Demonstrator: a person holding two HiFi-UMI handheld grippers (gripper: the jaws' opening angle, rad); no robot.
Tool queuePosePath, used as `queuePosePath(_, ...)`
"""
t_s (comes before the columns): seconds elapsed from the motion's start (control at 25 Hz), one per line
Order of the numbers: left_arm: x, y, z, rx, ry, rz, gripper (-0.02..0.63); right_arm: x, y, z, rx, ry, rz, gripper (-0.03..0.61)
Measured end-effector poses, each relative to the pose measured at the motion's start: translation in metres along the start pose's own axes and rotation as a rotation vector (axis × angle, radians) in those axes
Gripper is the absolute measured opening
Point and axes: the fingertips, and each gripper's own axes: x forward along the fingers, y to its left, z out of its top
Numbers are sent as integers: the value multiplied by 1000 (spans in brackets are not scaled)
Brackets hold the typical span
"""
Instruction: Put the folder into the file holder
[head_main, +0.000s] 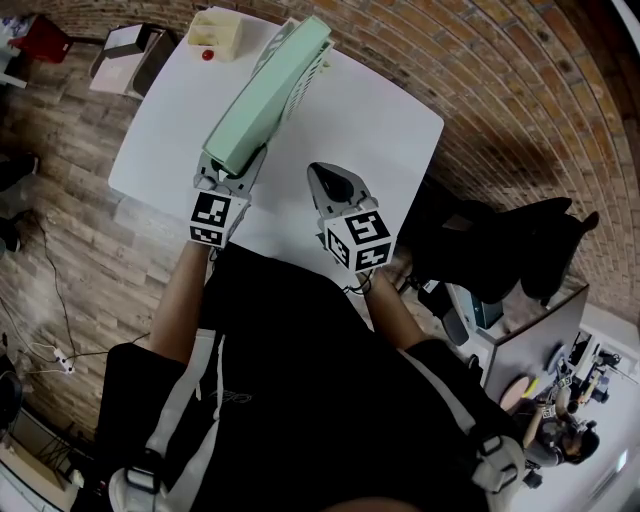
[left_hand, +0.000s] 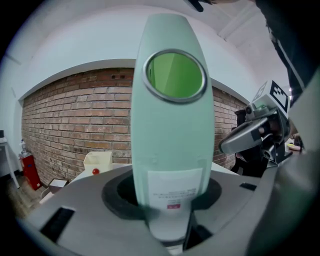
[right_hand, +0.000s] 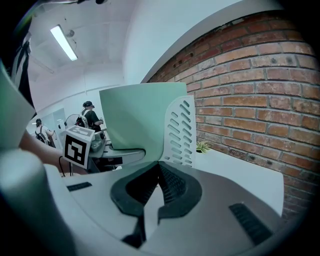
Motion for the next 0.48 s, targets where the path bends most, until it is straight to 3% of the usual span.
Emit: queuePosePath(0.48,-6,-1,-5,-1,21,15,209,-5,2,-2,-6,-5,0,9)
